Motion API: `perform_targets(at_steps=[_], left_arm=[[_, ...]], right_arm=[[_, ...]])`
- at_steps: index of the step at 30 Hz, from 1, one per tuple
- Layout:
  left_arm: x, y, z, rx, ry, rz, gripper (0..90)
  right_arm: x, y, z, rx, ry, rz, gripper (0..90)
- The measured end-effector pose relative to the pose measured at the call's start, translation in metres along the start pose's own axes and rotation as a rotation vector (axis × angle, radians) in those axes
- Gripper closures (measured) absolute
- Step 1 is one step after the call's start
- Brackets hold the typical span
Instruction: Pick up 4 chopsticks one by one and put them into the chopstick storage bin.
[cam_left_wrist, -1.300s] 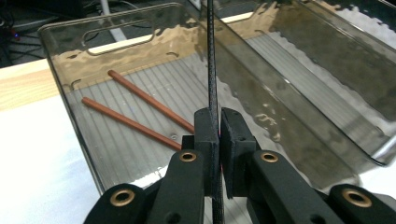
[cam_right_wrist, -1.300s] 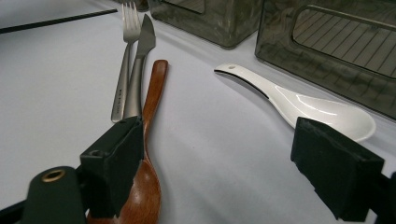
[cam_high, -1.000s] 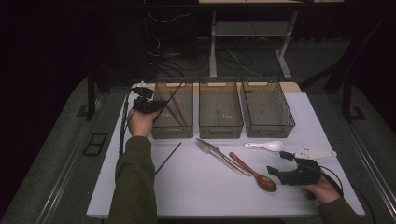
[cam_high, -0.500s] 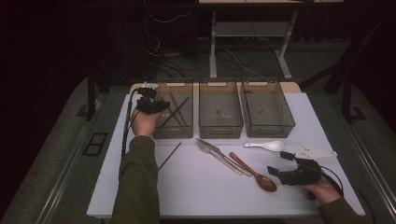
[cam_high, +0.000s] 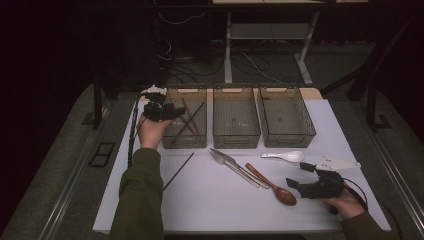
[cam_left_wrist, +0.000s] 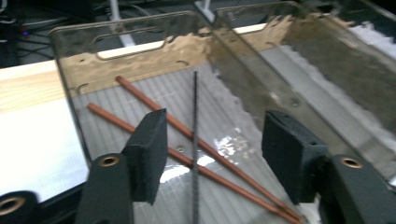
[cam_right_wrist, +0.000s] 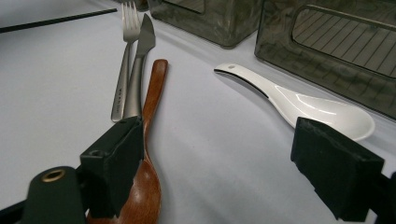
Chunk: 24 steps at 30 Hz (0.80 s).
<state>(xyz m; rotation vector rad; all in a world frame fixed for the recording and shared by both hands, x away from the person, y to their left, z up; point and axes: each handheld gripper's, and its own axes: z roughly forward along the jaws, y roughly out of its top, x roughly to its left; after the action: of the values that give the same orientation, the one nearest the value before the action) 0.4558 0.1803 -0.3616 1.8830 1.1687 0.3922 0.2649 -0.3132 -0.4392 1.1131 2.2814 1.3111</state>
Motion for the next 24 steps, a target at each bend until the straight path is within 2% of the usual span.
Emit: perform_targets(at_steps=[2, 9, 15, 24], left_arm=[[-0.002, 0.001, -0.005, 0.004, 0.005, 0.028, 36.5], [-0.013, -0.001, -0.02, -0.003, -0.02, 0.076, 31.3], [-0.022, -0.008, -0.033, -0.001, -0.045, 0.104, 23.1], [-0.036, -0.02, -0.055, -0.011, -0.057, 0.146, 18.7]], right_arm=[[0.0, 0.0, 0.0, 0.001, 0.0, 0.001, 17.1], [0.0, 0.0, 0.0, 0.005, -0.001, 0.003, 17.1], [0.0, 0.0, 0.0, 0.003, -0.003, 0.003, 17.1], [-0.001, 0.0, 0.0, 0.002, -0.005, 0.005, 17.1]])
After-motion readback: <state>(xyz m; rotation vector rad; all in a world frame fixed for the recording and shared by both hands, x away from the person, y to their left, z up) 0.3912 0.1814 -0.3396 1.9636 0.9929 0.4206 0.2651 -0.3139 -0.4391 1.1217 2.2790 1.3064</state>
